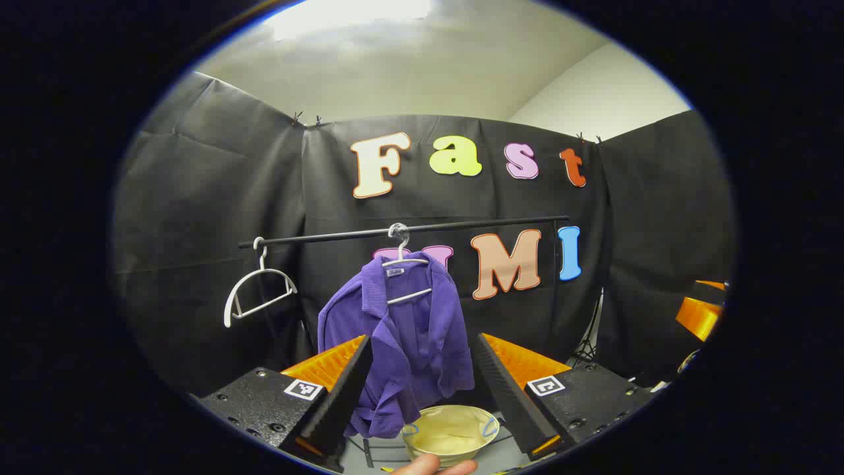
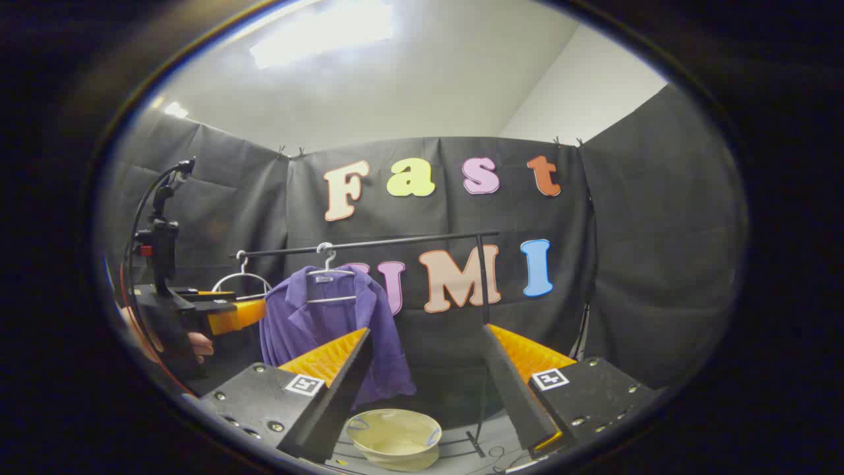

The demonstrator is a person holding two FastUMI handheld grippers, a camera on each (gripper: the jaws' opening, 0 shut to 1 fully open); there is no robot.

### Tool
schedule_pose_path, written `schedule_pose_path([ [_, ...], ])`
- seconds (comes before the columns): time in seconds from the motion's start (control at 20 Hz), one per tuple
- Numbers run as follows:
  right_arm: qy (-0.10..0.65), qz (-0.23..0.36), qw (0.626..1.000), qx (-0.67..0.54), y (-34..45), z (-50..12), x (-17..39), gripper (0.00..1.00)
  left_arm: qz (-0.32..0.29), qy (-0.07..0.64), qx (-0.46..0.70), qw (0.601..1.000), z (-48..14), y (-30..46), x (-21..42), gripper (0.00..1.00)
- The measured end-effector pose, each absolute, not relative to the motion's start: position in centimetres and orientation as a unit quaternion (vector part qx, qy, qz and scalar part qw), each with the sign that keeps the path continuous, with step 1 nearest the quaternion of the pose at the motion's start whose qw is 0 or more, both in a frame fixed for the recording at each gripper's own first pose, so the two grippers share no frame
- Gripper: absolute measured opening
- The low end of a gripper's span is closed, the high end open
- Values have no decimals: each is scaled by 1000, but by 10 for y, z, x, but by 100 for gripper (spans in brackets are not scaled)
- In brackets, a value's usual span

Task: Grasp the clothes on the hanger with both hands and then place them into the laundry hamper below.

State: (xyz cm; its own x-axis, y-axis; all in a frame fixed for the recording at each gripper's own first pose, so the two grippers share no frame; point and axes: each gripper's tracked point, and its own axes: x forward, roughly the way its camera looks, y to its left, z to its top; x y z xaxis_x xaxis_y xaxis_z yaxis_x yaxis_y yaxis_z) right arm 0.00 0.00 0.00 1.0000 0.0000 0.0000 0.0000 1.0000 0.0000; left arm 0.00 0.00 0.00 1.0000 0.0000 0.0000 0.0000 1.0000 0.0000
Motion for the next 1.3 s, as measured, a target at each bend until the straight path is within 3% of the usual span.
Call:
schedule_pose_path([
  [0.1, 4, 4, 1000, 4, 5, -4, 5, 92, 0, 1, 0, 1000, -3, 1, 2, 97],
  [0.15, 6, 5, 1000, 2, 8, -8, 9, 98, -1, 2, 0, 1000, -4, 2, 4, 97],
  [0.25, 12, 6, 1000, 1, 12, -12, 18, 98, -1, 5, 0, 1000, -9, 5, 12, 99],
  [0.45, 16, 6, 1000, 1, 25, -22, 43, 98, -2, 17, -5, 1000, -22, 12, 33, 94],
  [0.5, 18, 6, 1000, 2, 29, -24, 51, 98, -4, 19, -5, 1000, -24, 13, 40, 99],
  [0.75, 16, -3, 1000, 12, 44, -29, 91, 98, -13, 23, 2, 1000, -35, 17, 72, 99],
  [1.3, 90, -15, 996, 11, 87, -106, 199, 98, -23, 61, 43, 997, -126, 39, 155, 99],
])
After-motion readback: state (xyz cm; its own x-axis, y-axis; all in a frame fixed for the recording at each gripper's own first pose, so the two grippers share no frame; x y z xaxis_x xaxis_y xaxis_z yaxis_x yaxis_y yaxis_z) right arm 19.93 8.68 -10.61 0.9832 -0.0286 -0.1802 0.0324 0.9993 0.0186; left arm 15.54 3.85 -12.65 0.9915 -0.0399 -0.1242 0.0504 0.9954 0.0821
